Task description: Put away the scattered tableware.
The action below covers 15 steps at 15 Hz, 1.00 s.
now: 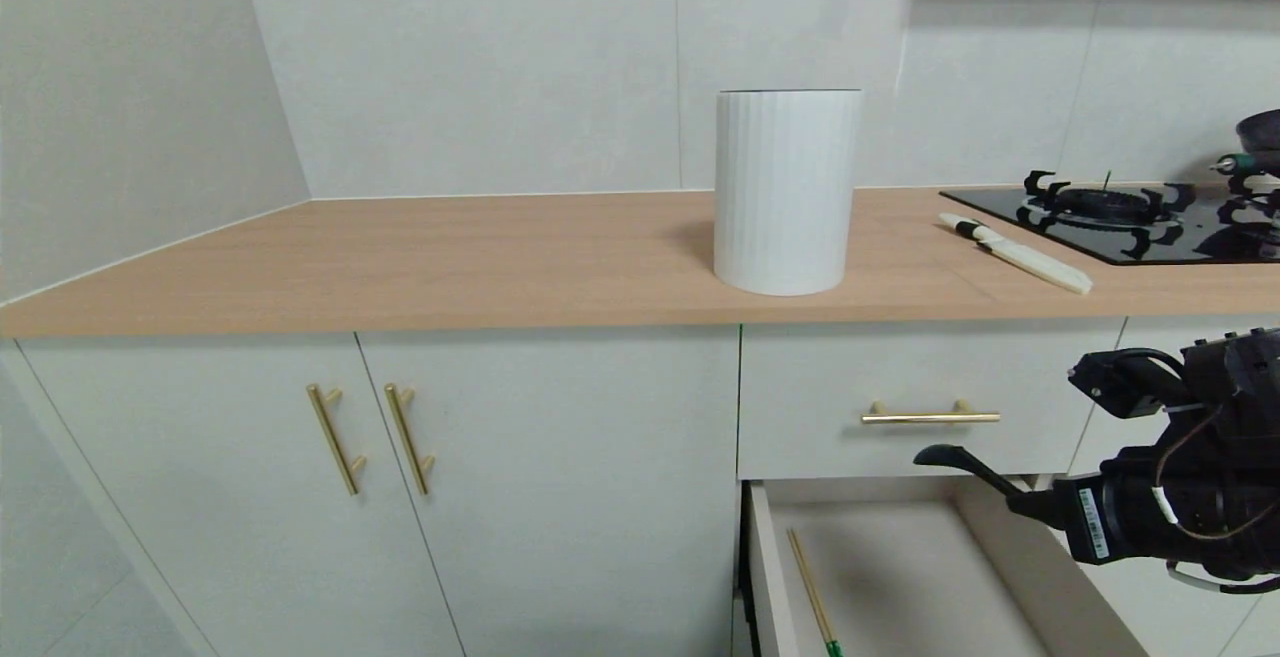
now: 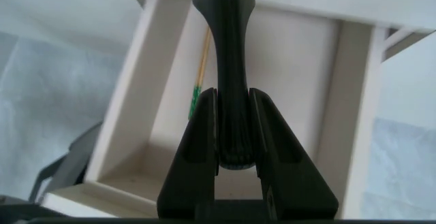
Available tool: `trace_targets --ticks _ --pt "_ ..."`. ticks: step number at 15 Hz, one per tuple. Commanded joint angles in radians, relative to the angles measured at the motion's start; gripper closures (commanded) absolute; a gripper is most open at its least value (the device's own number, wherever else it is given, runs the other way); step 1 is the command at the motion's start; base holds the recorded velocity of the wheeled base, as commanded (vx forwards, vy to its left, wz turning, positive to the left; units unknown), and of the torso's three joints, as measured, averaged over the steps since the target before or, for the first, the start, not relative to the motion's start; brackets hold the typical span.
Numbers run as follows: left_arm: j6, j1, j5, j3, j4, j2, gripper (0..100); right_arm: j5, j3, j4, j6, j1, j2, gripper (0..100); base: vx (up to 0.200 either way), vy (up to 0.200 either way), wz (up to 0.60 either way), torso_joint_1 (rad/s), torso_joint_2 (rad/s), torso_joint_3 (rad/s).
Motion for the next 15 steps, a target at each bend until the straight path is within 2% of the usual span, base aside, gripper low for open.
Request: trace_targets --ticks 1,9,15 --pt "0.0 0.0 0.001 0.0 0.0 0.0 0 0.0 0.0 -0.002 0.0 0.0 0.033 100 0.0 0.0 0.0 -0.129 0.46 0.325" --pt "0.0 0.0 0.001 0.0 0.0 0.0 0 0.0 0.0 -0.046 0.0 0.002 0.188 100 0.0 0.0 0.0 -0.02 0.08 0.05" --pt "0.0 0.0 0.001 0.0 0.0 0.0 0 -0.013 -0.01 -0.275 0.037 0.0 0.574 100 0.0 0.0 0.0 -0.017 0.03 0.014"
